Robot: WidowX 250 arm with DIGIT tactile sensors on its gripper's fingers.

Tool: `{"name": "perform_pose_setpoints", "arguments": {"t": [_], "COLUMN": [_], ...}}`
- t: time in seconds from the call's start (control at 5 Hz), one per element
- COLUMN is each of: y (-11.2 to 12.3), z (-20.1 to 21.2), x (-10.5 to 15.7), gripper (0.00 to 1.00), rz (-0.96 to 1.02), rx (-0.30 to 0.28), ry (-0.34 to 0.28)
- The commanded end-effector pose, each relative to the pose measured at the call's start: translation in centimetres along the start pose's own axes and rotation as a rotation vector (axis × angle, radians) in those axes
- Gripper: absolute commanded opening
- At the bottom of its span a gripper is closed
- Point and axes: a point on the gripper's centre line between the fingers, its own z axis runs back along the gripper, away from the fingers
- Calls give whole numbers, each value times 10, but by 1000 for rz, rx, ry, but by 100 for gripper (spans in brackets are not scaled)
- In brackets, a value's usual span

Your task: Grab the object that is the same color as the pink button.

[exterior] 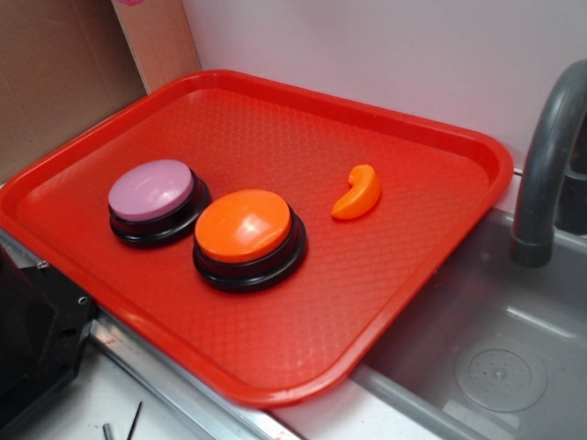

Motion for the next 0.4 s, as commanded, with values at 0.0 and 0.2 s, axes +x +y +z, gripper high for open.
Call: {"name": "perform_pose_setpoints", "arguments": {"t": [0.0, 0.2], "y": [2, 4], "z": [23, 24], "x": [-15, -10], "gripper": [0, 0], "rz": [-120, -107], "rx": [-39, -13], "ry": [-47, -41]}}
